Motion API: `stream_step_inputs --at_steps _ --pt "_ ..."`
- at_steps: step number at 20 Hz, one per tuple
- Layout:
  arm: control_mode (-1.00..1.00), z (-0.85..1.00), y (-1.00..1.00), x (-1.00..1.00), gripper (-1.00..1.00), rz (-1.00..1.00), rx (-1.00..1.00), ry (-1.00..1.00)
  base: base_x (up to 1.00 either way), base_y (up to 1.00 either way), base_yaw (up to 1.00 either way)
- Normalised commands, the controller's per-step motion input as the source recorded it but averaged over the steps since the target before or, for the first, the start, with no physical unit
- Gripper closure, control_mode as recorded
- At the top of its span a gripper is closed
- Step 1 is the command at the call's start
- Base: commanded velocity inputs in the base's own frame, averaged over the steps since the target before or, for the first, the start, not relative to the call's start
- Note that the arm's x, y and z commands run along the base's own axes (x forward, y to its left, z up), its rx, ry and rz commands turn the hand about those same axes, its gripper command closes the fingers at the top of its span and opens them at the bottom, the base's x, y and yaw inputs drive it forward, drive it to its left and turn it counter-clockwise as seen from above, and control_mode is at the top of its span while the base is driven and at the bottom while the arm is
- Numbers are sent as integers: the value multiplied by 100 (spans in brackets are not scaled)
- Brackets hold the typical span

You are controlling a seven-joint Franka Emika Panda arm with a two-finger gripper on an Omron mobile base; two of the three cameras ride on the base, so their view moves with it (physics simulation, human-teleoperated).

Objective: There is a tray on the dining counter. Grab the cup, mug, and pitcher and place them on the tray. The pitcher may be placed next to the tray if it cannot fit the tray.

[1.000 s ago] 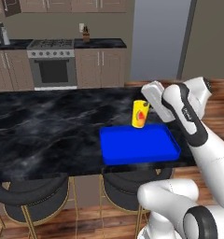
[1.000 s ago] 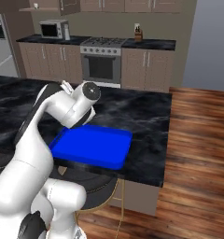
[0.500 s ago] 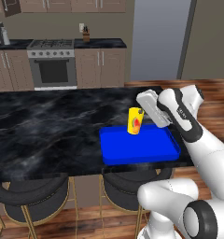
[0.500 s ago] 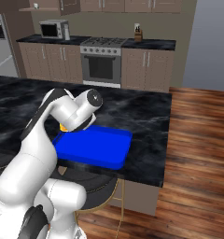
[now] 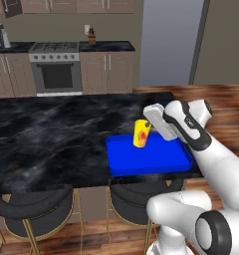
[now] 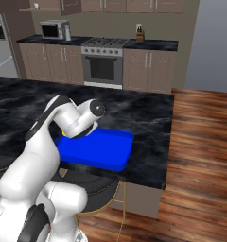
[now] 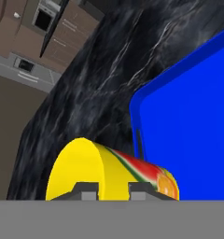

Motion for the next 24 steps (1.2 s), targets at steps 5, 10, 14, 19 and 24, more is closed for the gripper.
stream_step_inputs --at_steps 5,10,14,19,24 --pt "-100 -22 2 20 100 0 0 -6 0 0 0" --pt "-100 -9 5 1 100 0 -1 -2 0 0 0" --pt "-100 -4 15 13 100 0 -3 0 0 0 0" --pt "-100 -8 20 10 100 0 -5 0 0 0 0" --pt "-100 -18 9 21 100 0 -4 0 0 0 0"
